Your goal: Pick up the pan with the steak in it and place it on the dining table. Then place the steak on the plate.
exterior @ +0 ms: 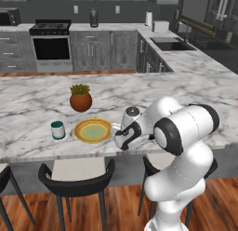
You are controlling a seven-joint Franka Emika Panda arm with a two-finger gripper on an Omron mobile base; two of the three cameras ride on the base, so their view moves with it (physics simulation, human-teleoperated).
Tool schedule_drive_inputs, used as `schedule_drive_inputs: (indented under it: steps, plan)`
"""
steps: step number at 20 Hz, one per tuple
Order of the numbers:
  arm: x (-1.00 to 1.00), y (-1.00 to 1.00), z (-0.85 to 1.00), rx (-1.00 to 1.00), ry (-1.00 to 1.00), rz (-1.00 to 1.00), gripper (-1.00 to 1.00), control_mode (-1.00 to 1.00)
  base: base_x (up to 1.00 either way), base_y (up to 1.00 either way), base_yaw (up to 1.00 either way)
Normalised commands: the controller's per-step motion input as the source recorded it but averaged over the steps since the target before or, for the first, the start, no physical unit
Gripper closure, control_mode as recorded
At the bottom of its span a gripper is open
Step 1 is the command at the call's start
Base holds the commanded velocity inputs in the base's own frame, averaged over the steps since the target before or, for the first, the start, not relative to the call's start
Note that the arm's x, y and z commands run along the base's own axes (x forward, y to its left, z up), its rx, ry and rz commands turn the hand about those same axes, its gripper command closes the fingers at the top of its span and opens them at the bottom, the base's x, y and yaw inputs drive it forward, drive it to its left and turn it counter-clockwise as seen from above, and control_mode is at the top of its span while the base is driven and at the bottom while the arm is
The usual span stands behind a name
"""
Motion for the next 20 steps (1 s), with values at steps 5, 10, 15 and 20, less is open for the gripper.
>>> schedule_drive_inputs:
  steps: [5,10,15,20]
  plan:
    - [0.00,0.00,0.39,0.06,0.00,-0.06,-1.00,-1.00,0.00,0.00,0.00]
    - [0.07,0.00,0.11,0.02,0.00,-0.04,-1.00,-1.00,0.00,0.00,0.00]
    - [0.02,0.00,0.48,0.05,0.00,0.00,-1.00,-1.00,0.00,0.00,0.00]
    - [-0.21,0.00,0.90,0.03,0.01,-0.04,-1.00,-1.00,0.00,0.00,0.00]
